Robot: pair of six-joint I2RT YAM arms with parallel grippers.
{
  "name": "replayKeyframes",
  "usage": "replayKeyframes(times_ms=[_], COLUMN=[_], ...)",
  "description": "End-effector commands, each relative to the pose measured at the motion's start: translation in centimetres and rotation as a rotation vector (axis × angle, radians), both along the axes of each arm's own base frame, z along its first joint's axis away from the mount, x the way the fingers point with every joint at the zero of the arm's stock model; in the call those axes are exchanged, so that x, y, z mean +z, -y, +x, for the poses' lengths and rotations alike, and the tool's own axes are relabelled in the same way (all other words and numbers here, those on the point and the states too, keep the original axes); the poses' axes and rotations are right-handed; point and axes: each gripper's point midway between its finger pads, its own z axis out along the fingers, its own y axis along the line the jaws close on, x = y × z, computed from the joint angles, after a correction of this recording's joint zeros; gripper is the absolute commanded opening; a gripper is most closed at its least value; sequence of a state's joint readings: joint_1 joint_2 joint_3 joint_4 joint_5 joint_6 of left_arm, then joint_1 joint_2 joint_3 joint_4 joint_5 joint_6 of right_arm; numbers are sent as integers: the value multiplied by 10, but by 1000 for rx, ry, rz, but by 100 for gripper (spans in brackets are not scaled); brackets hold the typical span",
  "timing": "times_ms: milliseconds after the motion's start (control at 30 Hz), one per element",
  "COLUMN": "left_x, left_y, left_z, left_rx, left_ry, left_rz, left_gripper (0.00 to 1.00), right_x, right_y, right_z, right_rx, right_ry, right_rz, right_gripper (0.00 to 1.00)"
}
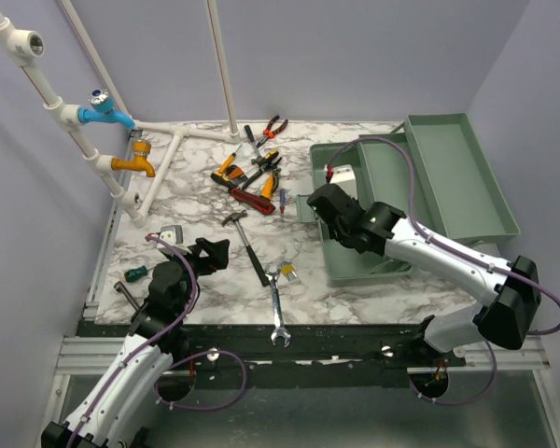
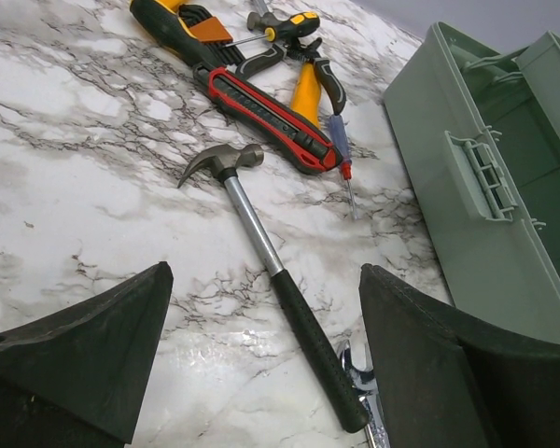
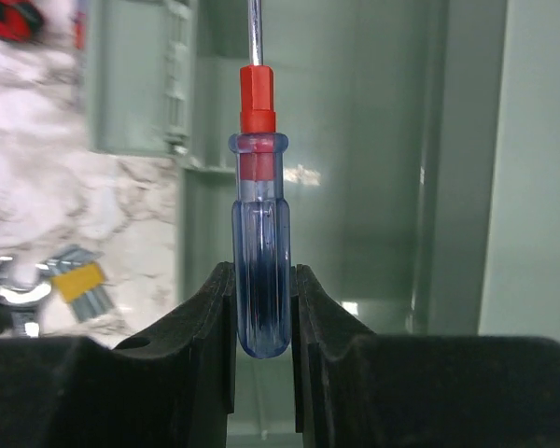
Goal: Pack the tool kit
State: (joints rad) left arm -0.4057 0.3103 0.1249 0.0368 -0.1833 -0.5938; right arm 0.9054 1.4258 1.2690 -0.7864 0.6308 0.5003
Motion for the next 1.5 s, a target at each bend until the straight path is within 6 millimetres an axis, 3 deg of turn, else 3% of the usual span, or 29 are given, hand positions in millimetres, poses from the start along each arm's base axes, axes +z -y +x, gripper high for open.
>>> replayKeyframes(times_ms=[0,200,533,600,633,667,800,1000,1233,1467], left_x=[2,1,0,0,-1,0,0,-1,-1,0], left_y=[4,5,7,7,7,7,8,8,10,12], left_z=[0,1,1,1,1,1,1,1,2,0], left_rx=[-24,-27,-38,-38,-39,-40,-42,-45,-54,-67], left_ry=[16,10,1,0,0,-1,0,-8,-16,-8], left_rz=[1,0,5,5,6,5,6,9,15,12], left_gripper=[83,82,82,82,82,82,82,82,82,83], right_x=[-35,-89,-123,-128,-130,-129,-101,-34,20,10], right_y=[38,48,42,41,40,40,45,43,-32,-108], right_z=[-12,-17,-11,-12,-12,-13,-8,6,31,57], right_rx=[-103,-131,-114,-108,-107,-112,-154,-172,106,357], right_ry=[-47,-158,-221,-241,-250,-255,-222,-132,-60,-81], right_rz=[-107,-170,-155,-161,-163,-162,-178,-146,97,180], right_gripper=[1,1,3,10,16,30,50,54,65,77])
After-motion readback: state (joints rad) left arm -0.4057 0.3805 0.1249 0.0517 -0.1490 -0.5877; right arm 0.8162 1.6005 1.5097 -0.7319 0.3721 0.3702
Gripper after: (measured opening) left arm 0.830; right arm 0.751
